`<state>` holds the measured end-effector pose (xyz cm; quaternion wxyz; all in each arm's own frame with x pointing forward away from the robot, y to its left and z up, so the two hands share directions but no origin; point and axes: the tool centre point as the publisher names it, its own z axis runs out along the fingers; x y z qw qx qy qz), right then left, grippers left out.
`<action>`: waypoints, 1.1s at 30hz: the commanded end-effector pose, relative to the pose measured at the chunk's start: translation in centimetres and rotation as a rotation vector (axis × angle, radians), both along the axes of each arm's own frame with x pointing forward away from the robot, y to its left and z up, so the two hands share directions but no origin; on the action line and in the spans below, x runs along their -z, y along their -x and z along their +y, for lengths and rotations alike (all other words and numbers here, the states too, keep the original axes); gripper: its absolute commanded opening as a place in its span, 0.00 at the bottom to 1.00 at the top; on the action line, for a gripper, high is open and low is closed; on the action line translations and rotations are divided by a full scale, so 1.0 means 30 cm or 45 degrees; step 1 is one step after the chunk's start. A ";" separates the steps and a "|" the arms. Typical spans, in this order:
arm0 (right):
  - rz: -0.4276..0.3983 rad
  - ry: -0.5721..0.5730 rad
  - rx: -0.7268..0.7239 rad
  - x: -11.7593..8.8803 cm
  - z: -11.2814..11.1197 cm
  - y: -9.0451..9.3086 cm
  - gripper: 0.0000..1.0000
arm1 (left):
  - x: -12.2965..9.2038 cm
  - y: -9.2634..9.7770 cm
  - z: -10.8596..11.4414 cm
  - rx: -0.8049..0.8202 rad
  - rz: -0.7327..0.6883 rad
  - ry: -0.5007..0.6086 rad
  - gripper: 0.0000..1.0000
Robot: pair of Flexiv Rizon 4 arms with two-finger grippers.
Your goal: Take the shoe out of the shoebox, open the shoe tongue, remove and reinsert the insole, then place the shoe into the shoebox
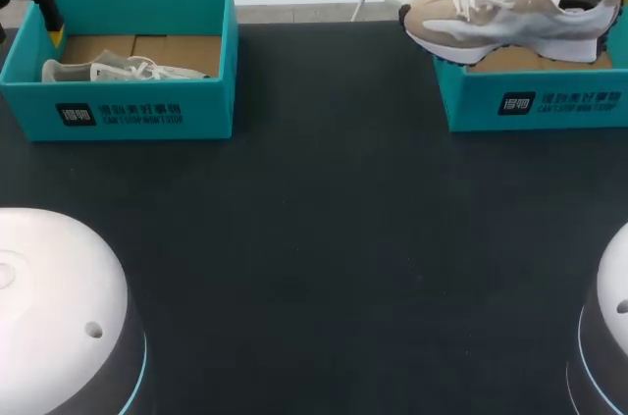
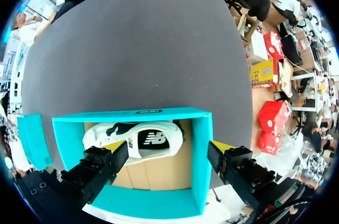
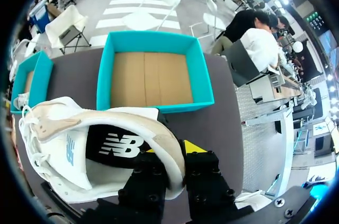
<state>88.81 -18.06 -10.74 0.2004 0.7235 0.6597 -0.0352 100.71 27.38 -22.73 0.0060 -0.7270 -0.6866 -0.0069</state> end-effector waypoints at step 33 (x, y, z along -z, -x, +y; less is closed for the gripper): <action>0.041 0.016 -0.108 0.069 0.622 0.489 0.00 | -0.001 0.001 0.001 0.001 -0.002 -0.001 1.00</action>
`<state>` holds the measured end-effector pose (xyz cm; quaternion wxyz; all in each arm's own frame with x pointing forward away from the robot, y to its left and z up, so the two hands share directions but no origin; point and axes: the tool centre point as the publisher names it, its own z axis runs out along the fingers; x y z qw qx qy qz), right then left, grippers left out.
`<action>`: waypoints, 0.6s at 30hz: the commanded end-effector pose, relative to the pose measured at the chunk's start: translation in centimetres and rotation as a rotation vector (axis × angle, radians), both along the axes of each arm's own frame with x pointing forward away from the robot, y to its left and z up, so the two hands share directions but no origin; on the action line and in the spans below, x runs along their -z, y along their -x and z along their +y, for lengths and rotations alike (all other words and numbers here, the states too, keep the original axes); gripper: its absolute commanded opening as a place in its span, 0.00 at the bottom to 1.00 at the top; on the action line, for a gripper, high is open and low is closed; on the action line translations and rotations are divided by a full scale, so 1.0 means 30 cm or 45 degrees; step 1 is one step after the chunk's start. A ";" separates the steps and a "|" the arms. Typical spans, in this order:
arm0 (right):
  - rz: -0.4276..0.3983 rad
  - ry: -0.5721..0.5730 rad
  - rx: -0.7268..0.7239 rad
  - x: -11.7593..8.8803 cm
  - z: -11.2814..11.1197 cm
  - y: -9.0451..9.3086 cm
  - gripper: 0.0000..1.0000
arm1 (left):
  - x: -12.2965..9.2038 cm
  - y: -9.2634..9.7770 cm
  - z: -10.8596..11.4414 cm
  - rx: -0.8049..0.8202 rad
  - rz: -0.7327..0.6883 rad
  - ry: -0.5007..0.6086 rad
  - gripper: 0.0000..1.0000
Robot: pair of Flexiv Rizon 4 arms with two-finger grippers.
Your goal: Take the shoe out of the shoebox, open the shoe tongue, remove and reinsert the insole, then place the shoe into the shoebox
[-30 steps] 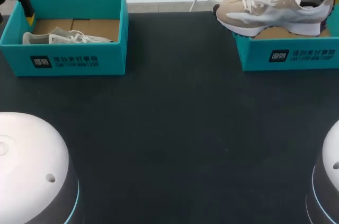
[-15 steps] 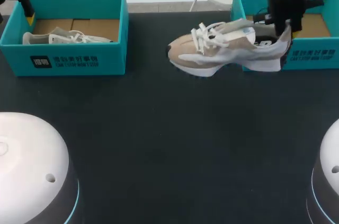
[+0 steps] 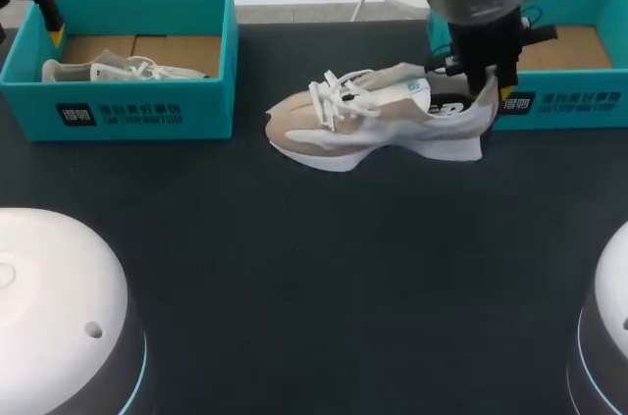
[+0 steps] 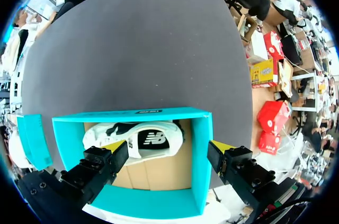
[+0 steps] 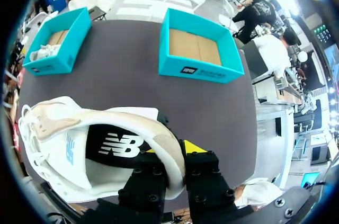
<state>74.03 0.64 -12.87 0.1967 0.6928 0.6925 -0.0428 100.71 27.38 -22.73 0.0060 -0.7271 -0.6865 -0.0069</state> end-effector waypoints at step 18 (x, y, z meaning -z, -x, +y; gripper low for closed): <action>-0.044 0.009 0.063 0.105 0.260 0.160 0.00 | -0.001 0.002 0.001 0.001 -0.002 -0.001 1.00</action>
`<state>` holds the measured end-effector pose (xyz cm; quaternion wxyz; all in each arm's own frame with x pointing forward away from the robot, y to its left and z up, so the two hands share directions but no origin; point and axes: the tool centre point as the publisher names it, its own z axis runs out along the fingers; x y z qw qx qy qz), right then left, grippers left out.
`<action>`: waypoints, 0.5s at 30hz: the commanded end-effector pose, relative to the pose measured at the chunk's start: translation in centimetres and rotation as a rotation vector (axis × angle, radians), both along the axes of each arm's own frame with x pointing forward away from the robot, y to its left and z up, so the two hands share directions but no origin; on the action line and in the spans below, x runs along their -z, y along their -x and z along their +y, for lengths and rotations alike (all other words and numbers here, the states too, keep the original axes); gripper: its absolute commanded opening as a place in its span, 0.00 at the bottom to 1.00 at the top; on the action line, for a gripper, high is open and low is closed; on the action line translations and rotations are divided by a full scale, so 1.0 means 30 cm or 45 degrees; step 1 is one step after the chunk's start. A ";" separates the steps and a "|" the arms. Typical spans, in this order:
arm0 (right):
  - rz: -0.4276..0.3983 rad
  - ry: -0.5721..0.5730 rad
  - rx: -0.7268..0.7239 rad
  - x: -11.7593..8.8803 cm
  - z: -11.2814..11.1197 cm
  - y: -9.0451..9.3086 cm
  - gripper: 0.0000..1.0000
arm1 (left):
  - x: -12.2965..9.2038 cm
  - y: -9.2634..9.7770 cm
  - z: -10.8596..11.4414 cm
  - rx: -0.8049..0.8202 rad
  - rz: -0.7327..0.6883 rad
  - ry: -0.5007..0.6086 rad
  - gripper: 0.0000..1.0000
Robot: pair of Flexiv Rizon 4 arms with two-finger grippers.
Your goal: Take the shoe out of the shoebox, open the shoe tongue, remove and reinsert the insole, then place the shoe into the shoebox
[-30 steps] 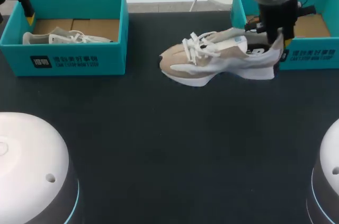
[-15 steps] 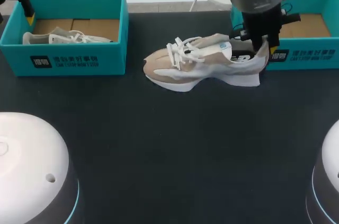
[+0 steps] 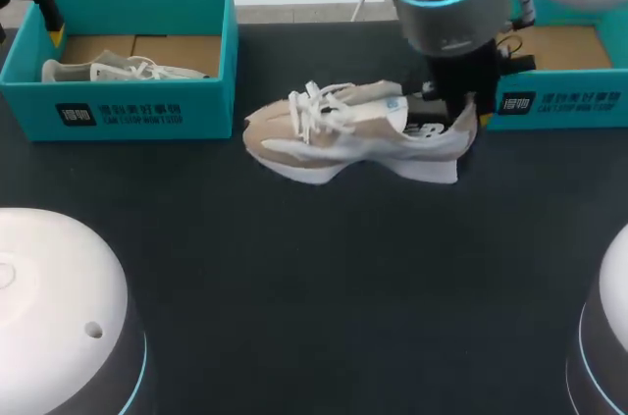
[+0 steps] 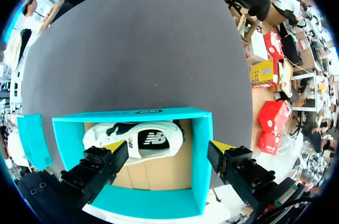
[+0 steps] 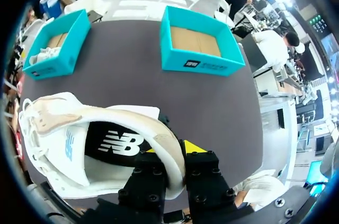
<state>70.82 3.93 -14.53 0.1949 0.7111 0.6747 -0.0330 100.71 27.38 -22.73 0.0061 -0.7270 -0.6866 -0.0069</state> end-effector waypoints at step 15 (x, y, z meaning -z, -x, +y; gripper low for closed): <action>0.025 0.088 0.051 0.277 0.295 0.094 0.00 | -0.001 0.001 0.001 0.002 -0.002 -0.001 1.00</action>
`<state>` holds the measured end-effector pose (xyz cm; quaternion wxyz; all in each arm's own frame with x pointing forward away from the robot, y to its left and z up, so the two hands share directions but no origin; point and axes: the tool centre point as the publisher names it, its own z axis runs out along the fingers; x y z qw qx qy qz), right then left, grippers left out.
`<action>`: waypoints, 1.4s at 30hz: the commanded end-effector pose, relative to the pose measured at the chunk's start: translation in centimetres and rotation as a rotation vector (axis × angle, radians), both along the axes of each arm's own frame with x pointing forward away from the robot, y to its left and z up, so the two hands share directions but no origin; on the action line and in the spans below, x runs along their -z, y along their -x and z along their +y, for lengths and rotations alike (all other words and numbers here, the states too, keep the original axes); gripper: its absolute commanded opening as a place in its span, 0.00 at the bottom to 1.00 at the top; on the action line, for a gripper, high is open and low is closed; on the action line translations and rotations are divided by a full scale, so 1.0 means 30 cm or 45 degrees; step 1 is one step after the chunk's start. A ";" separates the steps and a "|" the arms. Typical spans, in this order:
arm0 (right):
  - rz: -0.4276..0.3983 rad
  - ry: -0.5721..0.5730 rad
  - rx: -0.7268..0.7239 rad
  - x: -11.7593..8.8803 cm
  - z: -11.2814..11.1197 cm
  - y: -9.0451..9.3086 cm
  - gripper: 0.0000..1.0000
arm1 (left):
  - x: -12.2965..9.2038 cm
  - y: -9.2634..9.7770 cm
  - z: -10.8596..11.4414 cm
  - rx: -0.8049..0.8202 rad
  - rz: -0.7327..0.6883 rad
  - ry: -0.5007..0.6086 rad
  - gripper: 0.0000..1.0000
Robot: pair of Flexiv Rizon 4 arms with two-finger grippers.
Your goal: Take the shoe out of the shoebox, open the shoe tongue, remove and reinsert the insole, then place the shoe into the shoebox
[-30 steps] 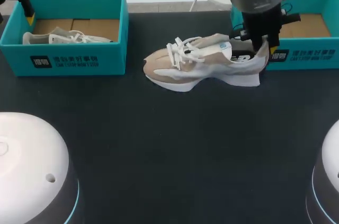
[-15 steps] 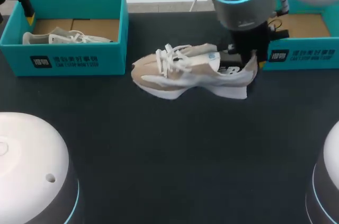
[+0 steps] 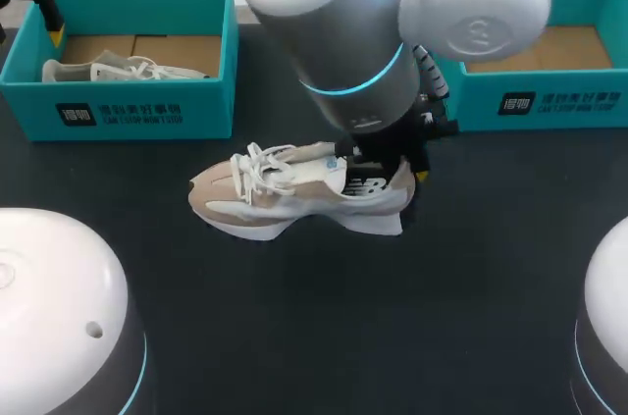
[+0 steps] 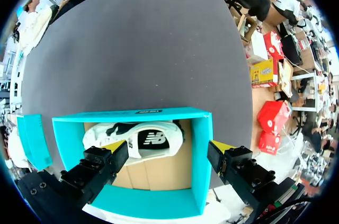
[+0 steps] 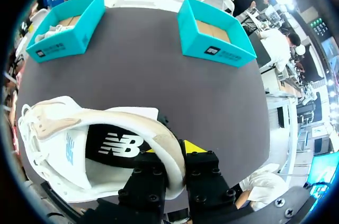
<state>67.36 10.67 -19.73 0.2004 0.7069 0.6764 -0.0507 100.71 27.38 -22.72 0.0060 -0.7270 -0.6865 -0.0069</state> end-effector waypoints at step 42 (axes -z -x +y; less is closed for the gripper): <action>0.076 0.075 0.092 0.560 0.083 -0.080 1.00 | -0.001 0.002 0.001 0.001 -0.002 -0.001 1.00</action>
